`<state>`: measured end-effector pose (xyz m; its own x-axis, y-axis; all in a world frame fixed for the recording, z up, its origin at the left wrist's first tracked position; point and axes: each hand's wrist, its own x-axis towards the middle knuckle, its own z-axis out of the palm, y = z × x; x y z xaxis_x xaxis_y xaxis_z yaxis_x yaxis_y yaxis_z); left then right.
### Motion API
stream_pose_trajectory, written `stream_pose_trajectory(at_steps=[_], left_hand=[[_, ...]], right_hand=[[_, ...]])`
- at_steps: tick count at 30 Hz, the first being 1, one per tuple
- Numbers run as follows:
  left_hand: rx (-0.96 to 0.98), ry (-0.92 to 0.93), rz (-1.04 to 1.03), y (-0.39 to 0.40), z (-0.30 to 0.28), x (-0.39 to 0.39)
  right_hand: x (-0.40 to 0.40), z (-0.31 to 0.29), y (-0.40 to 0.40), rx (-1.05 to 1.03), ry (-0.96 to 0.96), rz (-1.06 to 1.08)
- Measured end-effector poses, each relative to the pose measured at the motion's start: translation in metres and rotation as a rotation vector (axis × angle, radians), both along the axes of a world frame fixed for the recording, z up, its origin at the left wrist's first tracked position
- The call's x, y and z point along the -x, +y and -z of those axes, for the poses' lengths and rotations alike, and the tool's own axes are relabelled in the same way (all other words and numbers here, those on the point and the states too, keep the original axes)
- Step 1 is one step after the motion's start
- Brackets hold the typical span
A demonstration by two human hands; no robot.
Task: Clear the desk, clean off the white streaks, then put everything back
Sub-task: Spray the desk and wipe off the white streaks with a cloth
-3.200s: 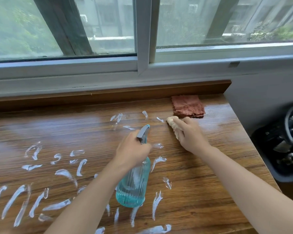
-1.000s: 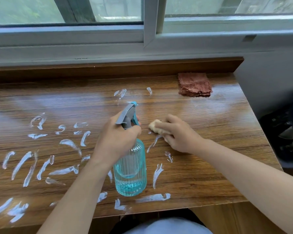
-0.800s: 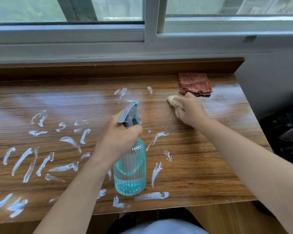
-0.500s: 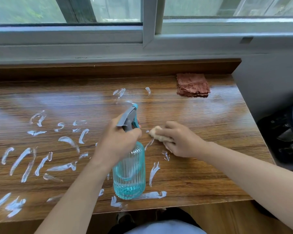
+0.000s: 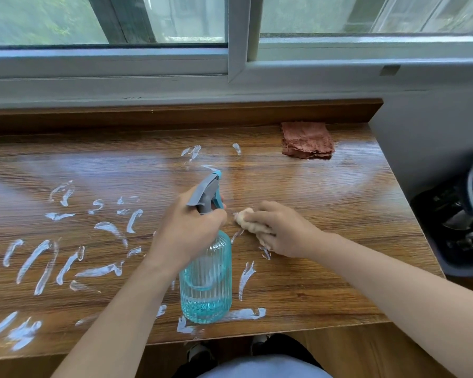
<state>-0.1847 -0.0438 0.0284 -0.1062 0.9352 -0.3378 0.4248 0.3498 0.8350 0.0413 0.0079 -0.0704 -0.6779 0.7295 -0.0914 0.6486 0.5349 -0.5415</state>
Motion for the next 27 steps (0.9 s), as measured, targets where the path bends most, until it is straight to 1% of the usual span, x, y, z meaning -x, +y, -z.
stream_pose_trajectory(at_steps=[2, 3, 6, 7, 8, 10, 12, 13, 16, 19, 20, 21, 22, 24, 25, 26, 27], left_hand=[[-0.001, -0.012, 0.002, -0.001, 0.001, 0.001], [0.002, -0.011, 0.002, -0.002, 0.002, 0.001], [0.010, -0.001, 0.006, -0.004, 0.005, 0.001], [0.011, 0.001, 0.007, -0.004, 0.005, 0.001], [0.011, 0.006, 0.011, -0.005, 0.006, 0.000], [0.009, 0.006, 0.021, -0.005, 0.007, 0.000], [0.010, -0.009, 0.021, -0.006, 0.008, 0.000], [0.011, -0.014, 0.020, -0.006, 0.008, 0.001], [0.009, -0.033, 0.013, -0.006, 0.008, 0.002], [-0.001, -0.052, 0.012, -0.006, 0.005, 0.003], [-0.004, -0.045, 0.013, -0.006, 0.004, 0.003], [-0.006, -0.034, 0.011, -0.006, 0.003, 0.002], [-0.005, -0.019, 0.010, -0.006, 0.002, 0.002], [-0.002, -0.004, 0.007, -0.005, -0.001, 0.001], [-0.003, -0.004, 0.009, -0.005, -0.002, 0.001], [-0.003, 0.003, 0.011, -0.005, -0.003, 0.000], [-0.004, 0.013, 0.013, -0.005, -0.004, -0.001]], right_hand=[[-0.014, -0.002, 0.010, 0.010, -0.038, 0.013], [-0.018, -0.001, 0.020, 0.001, -0.051, 0.068], [-0.014, 0.003, 0.050, -0.064, -0.039, 0.417], [-0.009, 0.005, 0.053, -0.102, -0.023, 0.491], [-0.005, 0.006, 0.051, -0.135, -0.025, 0.497], [0.001, 0.005, 0.039, -0.144, -0.040, 0.379], [-0.002, 0.001, 0.031, -0.087, -0.014, 0.289], [-0.006, -0.003, 0.032, -0.047, 0.017, 0.309], [-0.021, -0.018, 0.038, 0.148, 0.176, 0.479], [-0.032, -0.029, 0.038, 0.400, 0.375, 0.568], [-0.034, -0.031, 0.038, 0.428, 0.399, 0.589], [-0.036, -0.031, 0.038, 0.398, 0.393, 0.606], [-0.039, -0.029, 0.041, 0.308, 0.352, 0.622], [-0.041, -0.022, 0.043, 0.019, 0.158, 0.601], [-0.040, -0.018, 0.043, -0.122, 0.044, 0.543], [-0.040, -0.011, 0.041, -0.210, -0.038, 0.458], [-0.040, -0.005, 0.039, -0.239, -0.083, 0.375]])
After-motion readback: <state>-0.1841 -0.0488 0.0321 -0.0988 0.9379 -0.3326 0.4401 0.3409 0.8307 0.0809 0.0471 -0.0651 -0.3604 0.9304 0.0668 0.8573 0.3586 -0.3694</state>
